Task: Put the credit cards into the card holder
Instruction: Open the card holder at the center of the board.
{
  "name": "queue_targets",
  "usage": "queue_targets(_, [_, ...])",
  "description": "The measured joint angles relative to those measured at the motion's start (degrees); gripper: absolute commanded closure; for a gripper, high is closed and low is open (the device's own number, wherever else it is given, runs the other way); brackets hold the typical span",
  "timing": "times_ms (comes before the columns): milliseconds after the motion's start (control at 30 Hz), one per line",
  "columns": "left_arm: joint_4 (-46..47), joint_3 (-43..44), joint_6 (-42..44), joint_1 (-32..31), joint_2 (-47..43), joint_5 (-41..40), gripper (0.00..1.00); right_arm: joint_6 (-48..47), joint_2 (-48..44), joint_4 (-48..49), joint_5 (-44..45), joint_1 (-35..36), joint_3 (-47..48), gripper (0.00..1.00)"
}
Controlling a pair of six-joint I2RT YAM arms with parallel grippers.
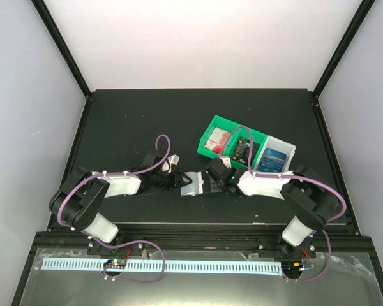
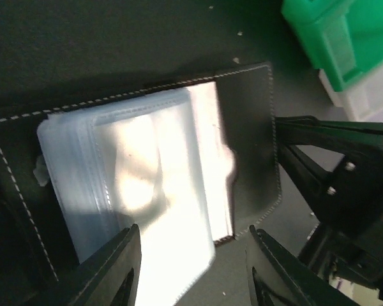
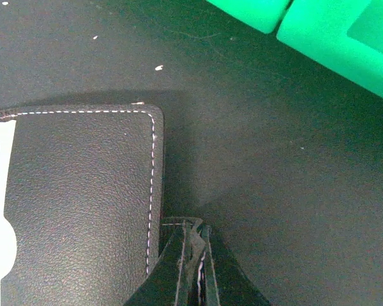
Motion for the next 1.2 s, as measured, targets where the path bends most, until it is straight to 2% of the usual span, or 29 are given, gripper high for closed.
queue_targets(333, [-3.6, 3.7, 1.1, -1.7, 2.6, -3.2, 0.42, 0.0, 0.0, 1.1, -1.1, 0.0, -0.3, 0.99])
queue_targets(700, [-1.6, 7.0, 0.9, -4.5, 7.3, -1.1, 0.45, 0.0, -0.3, 3.6, -4.8, -0.1, -0.9, 0.95])
queue_targets(800, [-1.7, 7.7, 1.0, -4.9, 8.0, -1.2, 0.47, 0.4, -0.8, 4.3, -5.6, -0.2, -1.6, 0.88])
queue_targets(1000, [-2.7, 8.0, 1.2, -5.0, 8.0, -2.1, 0.49, 2.0, -5.0, 2.6, -5.9, -0.3, -3.4, 0.64])
queue_targets(1067, [-2.7, 8.0, 1.2, -5.1, 8.1, -2.3, 0.49, 2.4, -7.4, 1.2, -5.6, -0.3, -3.4, 0.6])
queue_targets(1200, [-2.7, 8.1, 1.2, -5.2, 8.3, -2.4, 0.5, 2.8, -11.9, -2.2, -4.9, -0.2, -2.8, 0.6])
